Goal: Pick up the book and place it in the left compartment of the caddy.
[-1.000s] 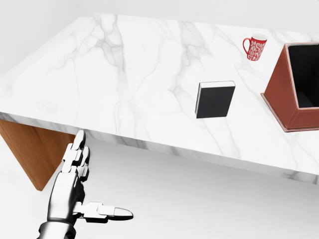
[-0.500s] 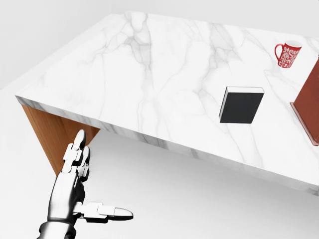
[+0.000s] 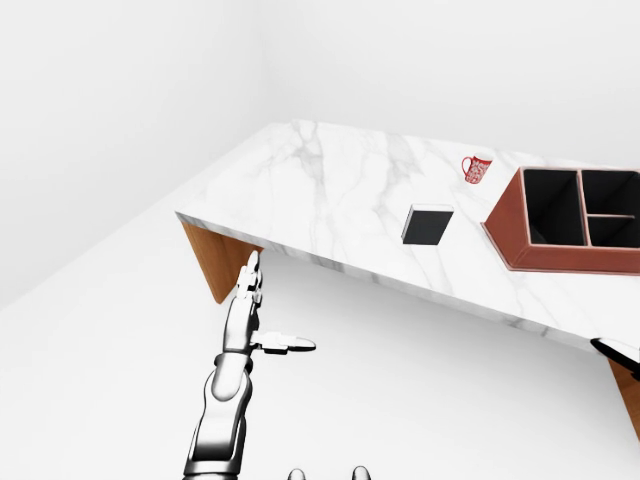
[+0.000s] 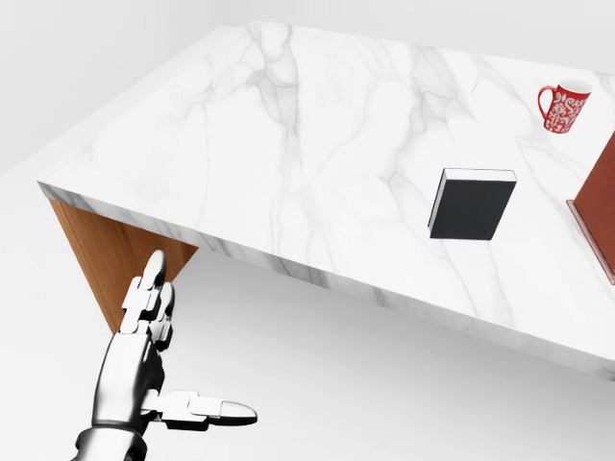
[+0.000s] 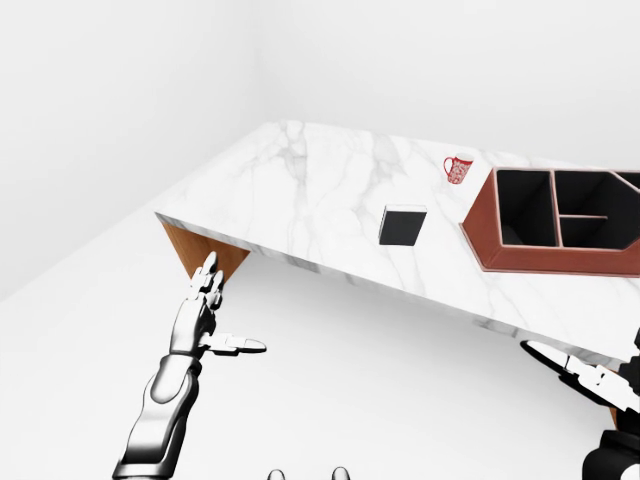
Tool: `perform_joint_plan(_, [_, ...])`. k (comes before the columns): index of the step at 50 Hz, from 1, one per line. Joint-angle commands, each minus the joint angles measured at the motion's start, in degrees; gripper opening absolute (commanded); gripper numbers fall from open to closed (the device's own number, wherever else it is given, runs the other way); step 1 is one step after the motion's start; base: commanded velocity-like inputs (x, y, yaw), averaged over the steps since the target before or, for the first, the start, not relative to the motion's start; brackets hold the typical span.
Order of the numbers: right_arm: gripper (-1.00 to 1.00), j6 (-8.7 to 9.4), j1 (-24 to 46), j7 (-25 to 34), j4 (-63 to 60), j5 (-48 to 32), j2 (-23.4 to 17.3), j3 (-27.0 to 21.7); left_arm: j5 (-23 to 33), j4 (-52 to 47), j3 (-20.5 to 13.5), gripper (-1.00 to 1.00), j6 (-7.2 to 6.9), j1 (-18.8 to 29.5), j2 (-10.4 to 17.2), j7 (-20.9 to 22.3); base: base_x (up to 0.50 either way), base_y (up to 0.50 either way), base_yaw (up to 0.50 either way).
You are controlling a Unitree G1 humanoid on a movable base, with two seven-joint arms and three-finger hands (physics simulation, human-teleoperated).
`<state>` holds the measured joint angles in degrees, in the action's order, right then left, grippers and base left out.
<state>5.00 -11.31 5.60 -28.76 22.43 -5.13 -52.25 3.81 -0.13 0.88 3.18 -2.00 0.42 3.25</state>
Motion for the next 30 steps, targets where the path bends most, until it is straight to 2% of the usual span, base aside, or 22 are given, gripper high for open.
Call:
perform_joint_plan(1, [1.00, 0.00, 0.1, -0.2, 0.5, -0.1, -0.1, 0.1, 0.2, -0.7, 0.2, 1.00, -0.31, -0.3, -0.1, 0.0, 0.06, -0.14, 0.00])
perform_joint_plan(4, [1.00, 0.00, -0.1, -0.2, 0.0, 0.1, -0.1, 0.0, 0.2, -1.4, 0.3, 1.00, -0.72, -0.6, -0.1, 0.0, 0.10, -0.22, 0.00])
perform_joint_plan(11, [1.00, 0.00, 0.1, -0.1, 0.4, -0.3, 0.0, 0.0, 0.3, -0.8, 0.3, 1.00, -0.38, -0.4, -0.1, 0.0, 0.11, -0.25, 0.00])
perform_joint_plan(13, [1.00, 0.00, 0.1, -0.1, 0.4, -0.2, -0.1, 0.1, 0.4, -1.6, 0.4, 1.00, -0.90, -0.7, -0.1, 0.0, 0.11, -0.24, 0.00])
perform_joint_plan(17, [1.00, 0.00, 0.0, -0.2, 0.3, -0.3, -0.1, 0.1, 0.3, -0.8, 0.3, 1.00, -0.42, -0.3, 0.0, 0.0, 0.11, -0.25, 0.00])
perform_joint_plan(30, [1.00, 0.00, 0.0, -0.3, 0.2, -0.2, 0.0, 0.1, 0.3, -0.6, 0.2, 1.00, -0.30, -0.3, 0.0, 0.0, 0.09, -0.21, 0.00])
